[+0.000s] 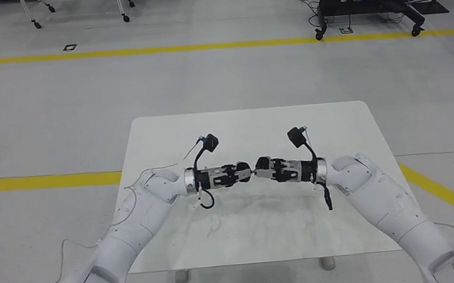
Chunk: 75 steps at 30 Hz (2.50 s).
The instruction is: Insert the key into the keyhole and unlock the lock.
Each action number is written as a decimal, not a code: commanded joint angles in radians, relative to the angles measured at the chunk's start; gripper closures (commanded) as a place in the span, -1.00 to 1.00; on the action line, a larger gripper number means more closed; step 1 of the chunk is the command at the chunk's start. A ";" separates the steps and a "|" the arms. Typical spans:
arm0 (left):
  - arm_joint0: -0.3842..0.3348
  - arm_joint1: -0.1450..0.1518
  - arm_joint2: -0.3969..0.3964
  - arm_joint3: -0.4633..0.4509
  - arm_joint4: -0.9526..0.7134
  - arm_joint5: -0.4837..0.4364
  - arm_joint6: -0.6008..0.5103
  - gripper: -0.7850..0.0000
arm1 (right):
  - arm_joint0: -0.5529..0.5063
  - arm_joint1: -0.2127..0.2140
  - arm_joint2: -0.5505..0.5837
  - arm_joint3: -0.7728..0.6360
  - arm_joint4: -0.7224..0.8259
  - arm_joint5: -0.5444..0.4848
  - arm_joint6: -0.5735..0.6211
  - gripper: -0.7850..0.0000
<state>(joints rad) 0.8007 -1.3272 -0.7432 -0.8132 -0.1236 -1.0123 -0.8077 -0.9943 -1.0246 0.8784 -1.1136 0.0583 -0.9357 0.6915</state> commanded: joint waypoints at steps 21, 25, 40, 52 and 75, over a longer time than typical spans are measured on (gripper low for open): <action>0.000 0.005 0.005 -0.007 0.005 0.000 0.000 1.00 | 0.014 -0.010 -0.009 0.022 0.029 0.005 0.038 1.00; -0.002 0.004 0.000 0.004 0.007 0.000 0.004 -0.62 | 0.010 -0.009 -0.004 0.019 0.040 -0.011 0.044 1.00; 0.029 0.054 -0.115 -0.043 0.355 0.000 0.240 -1.00 | -0.085 0.033 0.158 -0.026 -0.008 -0.077 -0.100 1.00; 0.246 0.126 -0.240 -0.459 1.072 0.518 0.416 -1.00 | -0.145 0.045 0.211 -0.102 -0.059 -0.059 -0.155 1.00; 0.265 0.109 -0.202 -0.483 1.140 0.769 0.228 -0.33 | -0.152 0.043 0.217 -0.110 -0.075 -0.054 -0.184 1.00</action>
<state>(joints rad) 1.0684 -1.2172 -0.9470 -1.3005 1.0176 -0.2441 -0.5805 -1.1463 -0.9818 1.0956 -1.2231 -0.0164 -0.9894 0.5072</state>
